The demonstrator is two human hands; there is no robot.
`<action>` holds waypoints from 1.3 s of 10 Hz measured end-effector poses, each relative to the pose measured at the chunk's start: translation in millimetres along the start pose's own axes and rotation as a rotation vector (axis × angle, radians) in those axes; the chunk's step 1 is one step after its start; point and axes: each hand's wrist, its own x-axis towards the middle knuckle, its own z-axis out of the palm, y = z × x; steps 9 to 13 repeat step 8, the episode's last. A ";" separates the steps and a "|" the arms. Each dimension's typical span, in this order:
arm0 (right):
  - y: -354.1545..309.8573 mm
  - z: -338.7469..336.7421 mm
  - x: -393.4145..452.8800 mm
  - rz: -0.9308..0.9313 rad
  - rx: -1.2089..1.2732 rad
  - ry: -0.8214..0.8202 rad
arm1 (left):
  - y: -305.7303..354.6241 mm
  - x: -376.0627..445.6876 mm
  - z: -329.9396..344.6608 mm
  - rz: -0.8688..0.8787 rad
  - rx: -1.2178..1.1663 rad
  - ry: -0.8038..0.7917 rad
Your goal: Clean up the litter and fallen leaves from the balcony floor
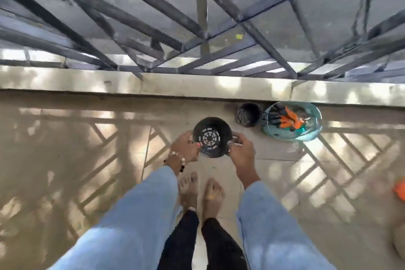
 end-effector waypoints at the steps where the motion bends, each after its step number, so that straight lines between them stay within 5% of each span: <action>1: 18.1 18.8 48.0 0.031 0.060 -0.001 | -8.9 65.5 14.0 0.002 0.064 0.001; 3: 61.8 74.2 159.0 0.176 0.297 -0.075 | -26.2 197.1 46.5 -0.001 0.006 -0.014; 5: 87.1 97.1 208.5 0.118 0.456 -0.016 | -28.3 254.9 62.2 0.158 0.080 -0.069; 7: 80.9 91.6 192.8 0.114 0.603 0.049 | -22.2 250.4 63.7 0.221 0.210 -0.146; 8: 71.5 82.6 169.9 0.152 0.589 0.062 | -21.8 231.4 60.1 0.191 0.455 -0.142; 13: 71.5 82.6 169.9 0.152 0.589 0.062 | -21.8 231.4 60.1 0.191 0.455 -0.142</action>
